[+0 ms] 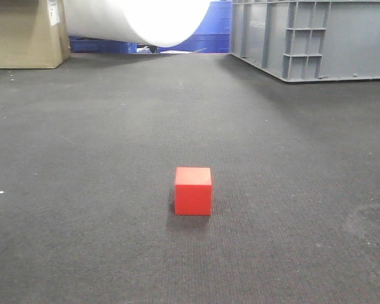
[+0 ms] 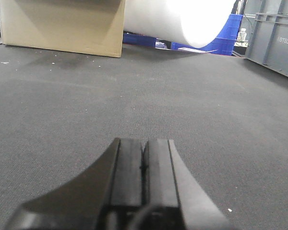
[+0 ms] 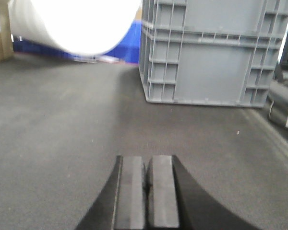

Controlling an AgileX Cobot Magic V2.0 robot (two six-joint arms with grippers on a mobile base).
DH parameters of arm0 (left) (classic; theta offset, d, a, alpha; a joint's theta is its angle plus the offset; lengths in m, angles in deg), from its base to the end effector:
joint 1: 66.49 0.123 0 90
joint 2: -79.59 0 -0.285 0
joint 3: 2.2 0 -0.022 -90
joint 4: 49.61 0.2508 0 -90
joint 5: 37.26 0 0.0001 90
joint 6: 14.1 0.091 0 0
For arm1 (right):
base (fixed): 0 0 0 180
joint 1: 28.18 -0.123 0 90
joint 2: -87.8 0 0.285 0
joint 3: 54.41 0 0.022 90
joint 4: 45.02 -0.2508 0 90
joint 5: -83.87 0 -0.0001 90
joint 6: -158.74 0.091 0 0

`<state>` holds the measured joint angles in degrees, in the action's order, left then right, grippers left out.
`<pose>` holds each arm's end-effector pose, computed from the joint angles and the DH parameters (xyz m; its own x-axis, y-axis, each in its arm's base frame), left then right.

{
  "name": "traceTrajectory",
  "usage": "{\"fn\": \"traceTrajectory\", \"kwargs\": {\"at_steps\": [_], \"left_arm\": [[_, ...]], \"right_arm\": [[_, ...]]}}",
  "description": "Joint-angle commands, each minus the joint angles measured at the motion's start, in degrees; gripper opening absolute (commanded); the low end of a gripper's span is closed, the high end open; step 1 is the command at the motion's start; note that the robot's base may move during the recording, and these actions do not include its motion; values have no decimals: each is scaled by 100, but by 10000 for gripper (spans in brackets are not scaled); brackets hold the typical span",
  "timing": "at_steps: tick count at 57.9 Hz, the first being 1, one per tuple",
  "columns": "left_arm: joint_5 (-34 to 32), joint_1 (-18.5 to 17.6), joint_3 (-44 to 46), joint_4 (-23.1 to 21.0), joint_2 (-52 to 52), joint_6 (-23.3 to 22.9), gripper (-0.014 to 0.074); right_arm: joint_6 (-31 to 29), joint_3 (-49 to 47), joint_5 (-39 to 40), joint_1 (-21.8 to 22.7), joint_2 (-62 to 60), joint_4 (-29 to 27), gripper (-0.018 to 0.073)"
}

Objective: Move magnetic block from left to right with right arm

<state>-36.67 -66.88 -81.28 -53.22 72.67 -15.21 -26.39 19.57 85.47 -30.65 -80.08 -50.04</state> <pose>0.0566 -0.0005 0.2021 0.0587 -0.0827 -0.9948 0.0123 0.9965 -0.0821 0.0606 0.0024 0.2305 0.0957 0.0022 -0.9954 -0.0405 0.9992 -0.0017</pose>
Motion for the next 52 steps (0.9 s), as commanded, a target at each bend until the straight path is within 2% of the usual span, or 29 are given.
{"fn": "traceTrajectory", "kwargs": {"at_steps": [1,12,52], "left_arm": [[-515,-43,-48,-39,46,-21,-117],[-515,-43,-48,-39,46,-21,-117],[-515,-43,-48,-39,46,-21,-117]], "right_arm": [[-46,44,524,44,-320,1,60],[128,504,540,48,-612,1,60],[151,498,511,48,-612,1,60]]}}
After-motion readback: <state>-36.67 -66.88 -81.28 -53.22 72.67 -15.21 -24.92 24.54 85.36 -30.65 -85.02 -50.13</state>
